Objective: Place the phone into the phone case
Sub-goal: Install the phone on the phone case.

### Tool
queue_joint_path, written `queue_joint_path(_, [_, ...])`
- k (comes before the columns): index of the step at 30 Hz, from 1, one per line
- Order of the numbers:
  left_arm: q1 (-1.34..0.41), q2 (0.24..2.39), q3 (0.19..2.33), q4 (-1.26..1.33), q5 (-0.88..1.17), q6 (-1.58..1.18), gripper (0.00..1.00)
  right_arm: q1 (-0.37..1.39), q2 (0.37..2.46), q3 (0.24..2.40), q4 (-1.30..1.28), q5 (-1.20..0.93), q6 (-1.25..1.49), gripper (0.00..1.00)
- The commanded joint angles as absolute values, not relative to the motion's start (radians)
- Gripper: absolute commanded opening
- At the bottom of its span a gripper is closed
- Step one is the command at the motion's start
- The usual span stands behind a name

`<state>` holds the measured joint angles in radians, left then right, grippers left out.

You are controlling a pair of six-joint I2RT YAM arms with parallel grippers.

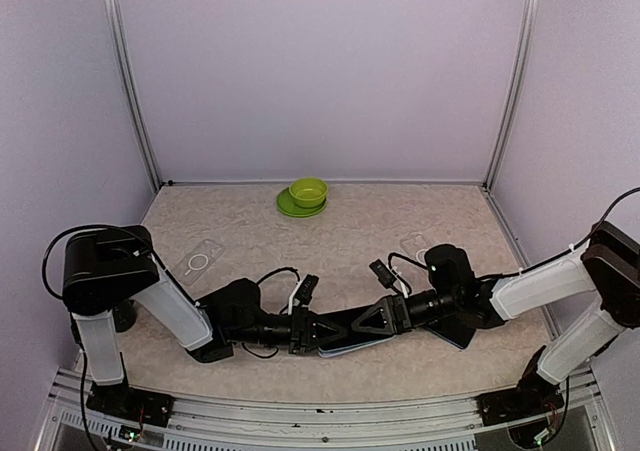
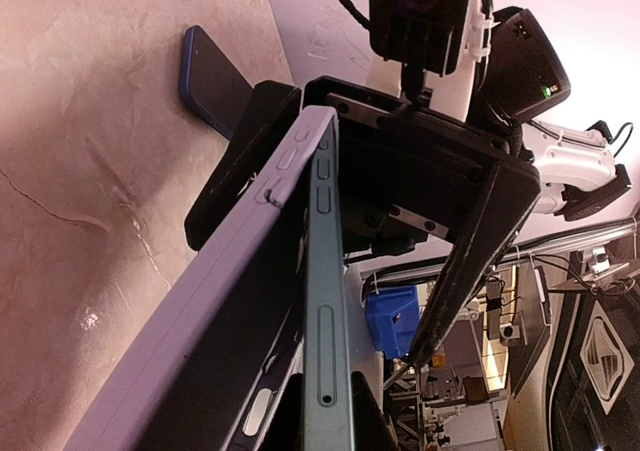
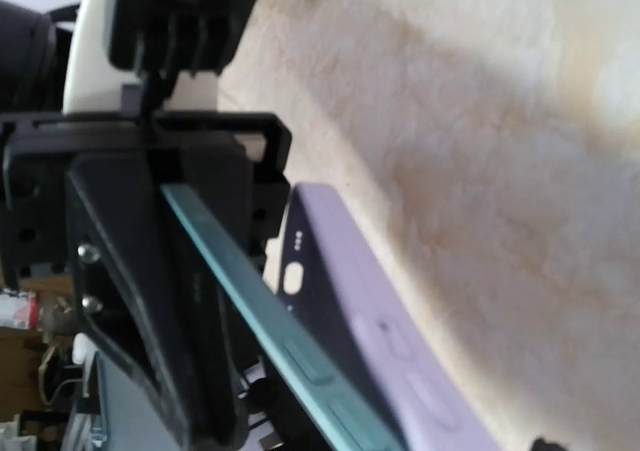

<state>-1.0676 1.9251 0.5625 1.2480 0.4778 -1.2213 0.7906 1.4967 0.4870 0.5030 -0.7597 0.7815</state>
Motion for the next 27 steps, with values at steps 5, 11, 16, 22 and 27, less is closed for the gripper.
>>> queue_joint_path(5, [-1.073, 1.909, 0.582, 1.329, 0.495, -1.197, 0.0, 0.783, 1.504, 0.462, 0.57, -0.822, 0.798, 0.83])
queue_joint_path(11, [-1.074, 1.925, 0.589, 1.336, 0.502, -1.206, 0.0, 0.784, 1.502, 0.458, 0.595, -0.84, 0.806, 0.78])
queue_joint_path(16, [-1.074, 1.934, 0.588, 1.337, 0.498, -1.207, 0.0, 0.783, 1.512, 0.452, 0.613, -0.856, 0.81, 0.65])
queue_joint_path(22, [-1.072, 1.939, 0.583, 1.353, 0.498, -1.215, 0.0, 0.783, 1.519, 0.446, 0.631, -0.876, 0.81, 0.51])
queue_joint_path(27, [-1.072, 1.939, 0.583, 1.351, 0.498, -1.215, 0.0, 0.784, 1.513, 0.446, 0.646, -0.886, 0.81, 0.43])
